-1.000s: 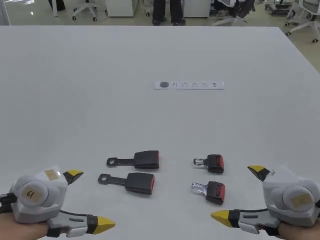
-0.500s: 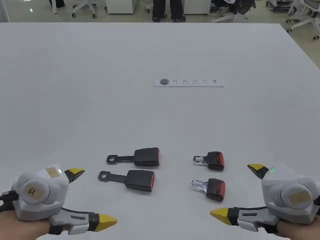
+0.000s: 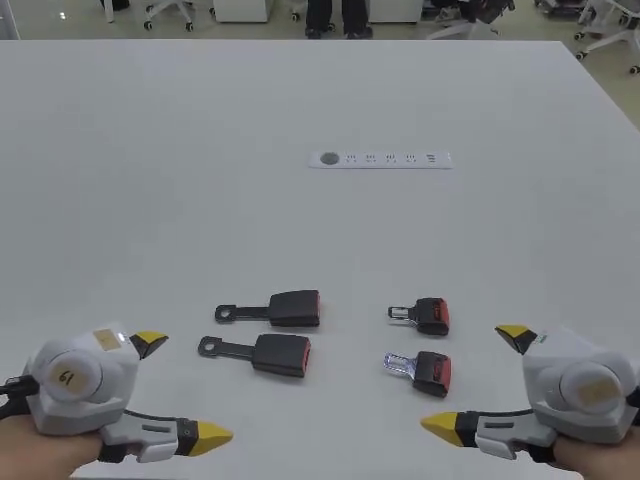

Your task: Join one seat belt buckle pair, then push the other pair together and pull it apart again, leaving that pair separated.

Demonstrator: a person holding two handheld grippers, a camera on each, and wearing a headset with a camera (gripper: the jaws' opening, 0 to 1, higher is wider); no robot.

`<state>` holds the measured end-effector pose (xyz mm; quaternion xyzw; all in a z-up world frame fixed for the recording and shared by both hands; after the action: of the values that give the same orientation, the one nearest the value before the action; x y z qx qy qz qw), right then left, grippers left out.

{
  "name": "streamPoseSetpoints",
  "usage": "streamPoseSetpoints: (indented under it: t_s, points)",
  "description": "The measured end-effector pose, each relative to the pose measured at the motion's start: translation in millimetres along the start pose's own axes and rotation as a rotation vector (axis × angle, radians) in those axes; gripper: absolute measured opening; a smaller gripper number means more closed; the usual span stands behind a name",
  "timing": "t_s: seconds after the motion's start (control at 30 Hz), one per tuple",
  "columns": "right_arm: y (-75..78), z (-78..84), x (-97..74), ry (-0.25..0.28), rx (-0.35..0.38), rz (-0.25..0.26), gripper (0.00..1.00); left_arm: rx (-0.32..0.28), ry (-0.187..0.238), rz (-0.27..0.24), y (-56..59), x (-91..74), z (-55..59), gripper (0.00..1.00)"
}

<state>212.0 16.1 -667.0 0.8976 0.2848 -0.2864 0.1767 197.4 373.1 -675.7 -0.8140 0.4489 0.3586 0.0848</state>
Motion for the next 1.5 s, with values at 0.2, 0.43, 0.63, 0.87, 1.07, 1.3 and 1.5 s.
streamPoseSetpoints:
  t_s: [0.2,0.43,0.63,0.87,1.07,1.3,1.5]
  points:
    - [0.6,0.0,-1.3,0.0,-0.001,0.005,0.99,0.001,-0.003,0.009,2.8,1.8,1.3,0.99]
    - [2.2,-1.2,-1.5,0.004,-0.003,0.01,0.99,-0.001,0.001,0.005,4.1,0.1,-0.7,0.98]
    - [2.0,-1.4,-2.0,0.005,-0.005,0.013,0.99,0.034,-0.021,0.016,7.7,1.3,0.4,0.98]
    - [2.3,-1.0,-2.4,0.002,-0.012,0.014,0.99,0.009,-0.018,0.02,7.4,2.0,1.2,0.95]
    - [2.8,-3.6,-3.0,0.005,-0.016,0.014,0.99,0.001,-0.018,0.016,5.8,0.9,0.2,0.93]
    - [0.6,-3.7,-2.0,-0.006,-0.067,0.002,0.99,0.038,-0.045,0.007,3.1,0.6,0.3,0.95]
    - [1.7,-5.7,-1.6,-0.004,-0.065,0.012,0.99,0.031,-0.049,-0.004,-0.4,-0.1,1.7,0.98]
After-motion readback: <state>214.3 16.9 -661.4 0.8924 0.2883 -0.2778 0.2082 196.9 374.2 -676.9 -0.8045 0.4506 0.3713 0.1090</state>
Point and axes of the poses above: the centre of the closed fingertips' face, and the gripper's own axes: x roughly forward along the fingers, y roughly to its right, z roughly out of its underside, the point moved 6 cm from there along -x, roughly backward along the fingers, and after that the axes turned 11 degrees about z, right-handed, at the moved point
